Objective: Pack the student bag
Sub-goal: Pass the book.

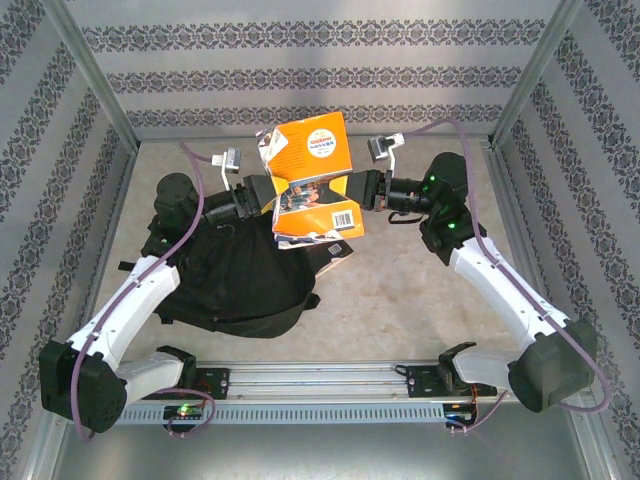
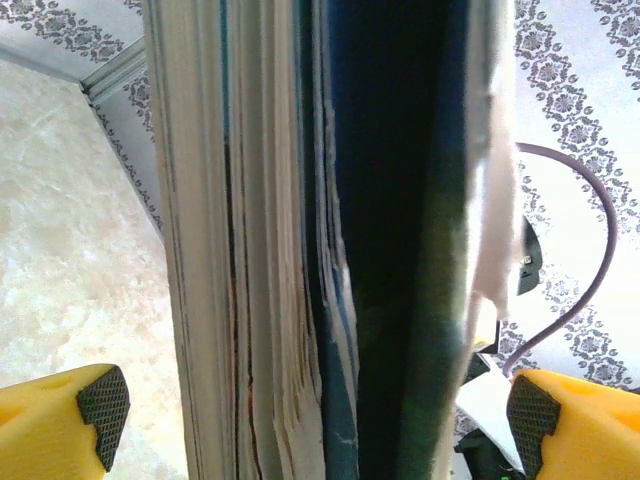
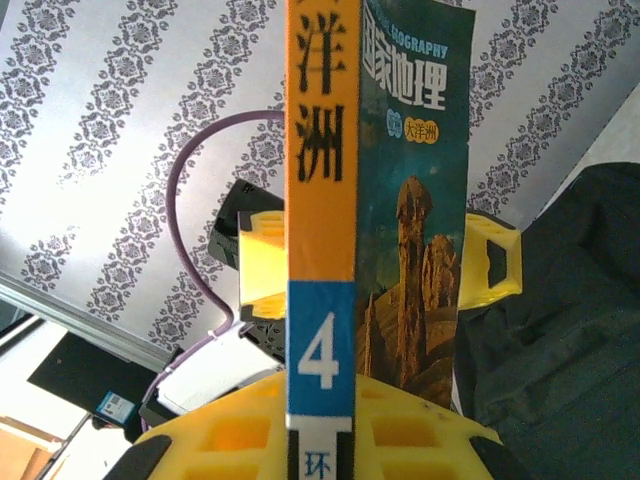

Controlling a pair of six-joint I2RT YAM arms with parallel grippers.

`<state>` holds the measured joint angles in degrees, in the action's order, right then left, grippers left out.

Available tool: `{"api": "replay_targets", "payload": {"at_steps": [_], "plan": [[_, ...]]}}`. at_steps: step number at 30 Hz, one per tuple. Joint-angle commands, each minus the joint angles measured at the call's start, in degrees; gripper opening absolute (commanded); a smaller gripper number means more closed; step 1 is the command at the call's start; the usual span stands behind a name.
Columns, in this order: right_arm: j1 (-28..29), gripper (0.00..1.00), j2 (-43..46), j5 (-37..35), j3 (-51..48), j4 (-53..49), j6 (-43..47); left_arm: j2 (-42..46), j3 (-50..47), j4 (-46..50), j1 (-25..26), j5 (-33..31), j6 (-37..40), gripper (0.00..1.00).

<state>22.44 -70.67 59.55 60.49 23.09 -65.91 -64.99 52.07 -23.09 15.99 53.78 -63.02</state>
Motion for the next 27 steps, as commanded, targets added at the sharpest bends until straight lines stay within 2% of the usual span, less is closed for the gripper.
{"api": "replay_targets", "payload": {"at_steps": [1, 5, 8, 15, 20, 27], "plan": [[1.02, 0.0, -0.14, 0.53, -0.36, 5.77, -0.93, -0.26, -0.39, -6.53, -0.33, 0.48, -2.6, 0.98], [1.21, 0.0, -0.74, 0.08, -0.71, 5.49, -1.16, -1.69, 0.2, -11.04, 0.21, 1.08, -5.85, 0.97], [1.27, 0.0, -1.0, -0.29, -1.07, 4.19, -0.35, -2.66, 0.13, -15.28, 0.45, 1.32, -8.64, 0.93], [0.46, 0.0, -0.61, -3.11, -0.46, -7.5, 7.33, -2.76, -0.31, -18.86, 0.52, 2.03, -11.16, 0.69], [-0.43, 0.0, -0.43, -5.09, 0.0, -13.06, 10.21, -2.35, -0.65, -18.5, 0.54, 2.55, -11.2, 0.55], [0.01, 0.0, -0.58, -5.0, 1.35, -16.08, 12.97, -2.46, 0.33, -10.98, 1.63, 4.9, -5.91, 0.45]]}}
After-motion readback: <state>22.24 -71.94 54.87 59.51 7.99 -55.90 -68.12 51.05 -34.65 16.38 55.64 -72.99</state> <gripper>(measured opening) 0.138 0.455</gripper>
